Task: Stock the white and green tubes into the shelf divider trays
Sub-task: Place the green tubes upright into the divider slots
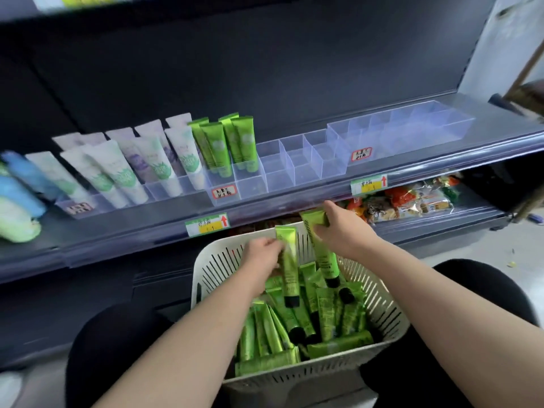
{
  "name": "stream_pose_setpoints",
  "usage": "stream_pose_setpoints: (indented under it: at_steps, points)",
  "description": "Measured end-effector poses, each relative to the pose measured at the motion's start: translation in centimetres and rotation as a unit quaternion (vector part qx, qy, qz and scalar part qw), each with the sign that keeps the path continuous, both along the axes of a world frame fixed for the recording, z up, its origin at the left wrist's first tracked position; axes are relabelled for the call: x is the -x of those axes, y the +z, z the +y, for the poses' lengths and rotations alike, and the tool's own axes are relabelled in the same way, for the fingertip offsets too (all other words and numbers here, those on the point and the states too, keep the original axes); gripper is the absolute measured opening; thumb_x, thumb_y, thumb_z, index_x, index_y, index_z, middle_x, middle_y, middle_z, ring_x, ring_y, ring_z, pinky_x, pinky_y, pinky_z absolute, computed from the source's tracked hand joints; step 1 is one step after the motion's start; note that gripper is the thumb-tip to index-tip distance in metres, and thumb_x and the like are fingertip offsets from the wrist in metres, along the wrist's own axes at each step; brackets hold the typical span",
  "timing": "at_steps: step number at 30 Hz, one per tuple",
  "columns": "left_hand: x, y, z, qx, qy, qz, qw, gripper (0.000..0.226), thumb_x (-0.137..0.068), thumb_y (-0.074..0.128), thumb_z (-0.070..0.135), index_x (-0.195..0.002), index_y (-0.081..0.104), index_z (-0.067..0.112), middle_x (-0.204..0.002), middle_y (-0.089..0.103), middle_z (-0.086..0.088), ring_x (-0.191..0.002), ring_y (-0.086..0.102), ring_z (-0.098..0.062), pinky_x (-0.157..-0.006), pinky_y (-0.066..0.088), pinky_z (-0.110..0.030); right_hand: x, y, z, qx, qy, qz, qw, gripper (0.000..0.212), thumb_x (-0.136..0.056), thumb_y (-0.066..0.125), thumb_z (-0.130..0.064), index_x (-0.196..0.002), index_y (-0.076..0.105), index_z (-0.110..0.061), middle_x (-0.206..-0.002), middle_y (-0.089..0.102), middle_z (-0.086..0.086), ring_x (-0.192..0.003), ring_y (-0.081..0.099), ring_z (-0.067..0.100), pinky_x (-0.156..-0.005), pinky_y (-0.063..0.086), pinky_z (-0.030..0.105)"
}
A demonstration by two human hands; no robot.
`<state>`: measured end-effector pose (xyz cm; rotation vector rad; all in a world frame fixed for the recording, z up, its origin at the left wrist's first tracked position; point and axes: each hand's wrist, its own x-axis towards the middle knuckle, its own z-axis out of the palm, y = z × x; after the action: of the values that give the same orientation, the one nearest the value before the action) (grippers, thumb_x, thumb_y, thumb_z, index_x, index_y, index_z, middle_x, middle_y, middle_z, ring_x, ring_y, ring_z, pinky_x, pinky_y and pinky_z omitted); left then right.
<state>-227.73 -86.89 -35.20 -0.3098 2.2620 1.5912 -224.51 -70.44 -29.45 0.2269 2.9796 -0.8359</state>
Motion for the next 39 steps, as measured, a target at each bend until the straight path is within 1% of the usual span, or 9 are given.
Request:
stream_pose_setpoints:
  at_steps: [3, 7, 11, 17, 24, 27, 32, 35, 39]
  points:
    - [1.4, 5.1, -0.2, -0.006, -0.021, 0.119, 0.993, 0.009, -0.079, 0.068, 0.024, -0.088, 0.064, 0.024, -0.089, 0.071, -0.002, -0.084, 0.068, -0.024, -0.081, 0.057, -0.05, 0.7, 2.8, 0.0, 0.026, -0.006, 0.066, 0.997, 0.021, -0.091, 0.048, -0.022, -0.109, 0.045, -0.015, -0.096, 0.061, 0.006, -0.082, 0.055, 0.028, -0.064, 0.045, 0.036]
    - [4.2, 11.2, -0.5, 0.055, -0.08, 0.236, 0.967, 0.036, -0.072, 0.063, 0.015, -0.09, 0.06, 0.046, -0.09, 0.07, 0.001, -0.083, 0.068, -0.029, -0.073, 0.058, -0.054, 2.3, 6.4, 0.2, 0.045, -0.004, 0.139, 0.989, 0.025, -0.089, 0.051, -0.017, -0.113, 0.052, -0.017, -0.097, 0.061, 0.003, -0.088, 0.056, 0.028, -0.071, 0.047, 0.036]
    - [7.3, 15.9, -0.1, 0.099, -0.082, 0.329, 0.936, 0.026, -0.079, 0.059, 0.013, -0.082, 0.06, 0.039, -0.075, 0.065, 0.003, -0.072, 0.065, -0.022, -0.07, 0.059, -0.046, 4.2, 9.1, 0.5, 0.053, -0.003, 0.19, 0.98, 0.028, -0.088, 0.054, -0.017, -0.116, 0.055, -0.021, -0.092, 0.062, 0.0, -0.089, 0.058, 0.026, -0.068, 0.044, 0.032]
    - [12.3, 19.5, 1.7, 0.161, -0.034, 0.447, 0.879, 0.013, -0.083, 0.059, 0.017, -0.086, 0.06, 0.03, -0.076, 0.067, 0.007, -0.074, 0.062, -0.019, -0.074, 0.053, -0.038, 8.2, 11.7, 0.9, 0.093, 0.004, 0.231, 0.969, 0.026, -0.084, 0.055, -0.012, -0.107, 0.059, -0.023, -0.091, 0.058, -0.005, -0.085, 0.054, 0.017, -0.062, 0.032, 0.026]
    - [18.3, 18.8, 2.7, 0.311, -0.065, 0.401, 0.859, 0.014, -0.088, 0.059, 0.02, -0.093, 0.063, 0.032, -0.095, 0.069, 0.005, -0.092, 0.061, -0.024, -0.076, 0.053, -0.038, 13.6, 11.6, 1.1, 0.156, 0.004, 0.242, 0.958, 0.024, -0.084, 0.055, -0.005, -0.1, 0.061, -0.022, -0.086, 0.063, -0.004, -0.076, 0.058, 0.014, -0.062, 0.045, 0.027]
    - [20.2, 18.7, 2.6, 0.31, -0.07, 0.361, 0.877, 0.02, -0.084, 0.06, 0.015, -0.084, 0.064, 0.034, -0.095, 0.068, 0.011, -0.094, 0.063, -0.019, -0.078, 0.053, -0.033, 15.7, 11.2, 1.4, 0.167, -0.011, 0.253, 0.953, 0.025, -0.083, 0.055, -0.004, -0.102, 0.06, -0.02, -0.082, 0.061, -0.004, -0.074, 0.056, 0.014, -0.059, 0.043, 0.022]
    - [21.9, 17.9, 2.6, 0.317, -0.081, 0.311, 0.892, 0.029, -0.082, 0.059, 0.01, -0.074, 0.064, 0.038, -0.095, 0.07, 0.013, -0.093, 0.063, -0.017, -0.075, 0.053, -0.029, 18.1, 10.8, 1.2, 0.176, -0.003, 0.261, 0.949, 0.025, -0.086, 0.055, -0.005, -0.107, 0.058, -0.017, -0.087, 0.064, 0.002, -0.077, 0.059, 0.02, -0.069, 0.05, 0.033]
    - [22.3, 17.4, 2.5, 0.319, -0.078, 0.306, 0.894, 0.029, -0.083, 0.057, 0.011, -0.076, 0.067, 0.038, -0.096, 0.07, 0.014, -0.093, 0.063, -0.016, -0.073, 0.05, -0.027, 19.2, 10.5, 0.8, 0.162, 0.009, 0.256, 0.953, 0.026, -0.086, 0.053, -0.005, -0.11, 0.057, -0.016, -0.082, 0.061, -0.001, -0.075, 0.056, 0.02, -0.065, 0.044, 0.029]
    - [22.1, 17.7, 2.0, 0.293, -0.072, 0.331, 0.894, 0.022, -0.086, 0.059, 0.017, -0.089, 0.072, 0.034, -0.102, 0.071, 0.011, -0.098, 0.064, -0.017, -0.084, 0.054, -0.033, 19.9, 10.0, 0.1, 0.101, 0.03, 0.23, 0.968, 0.031, -0.087, 0.049, -0.005, -0.114, 0.056, -0.016, -0.087, 0.059, -0.001, -0.074, 0.05, 0.017, -0.061, 0.033, 0.025]
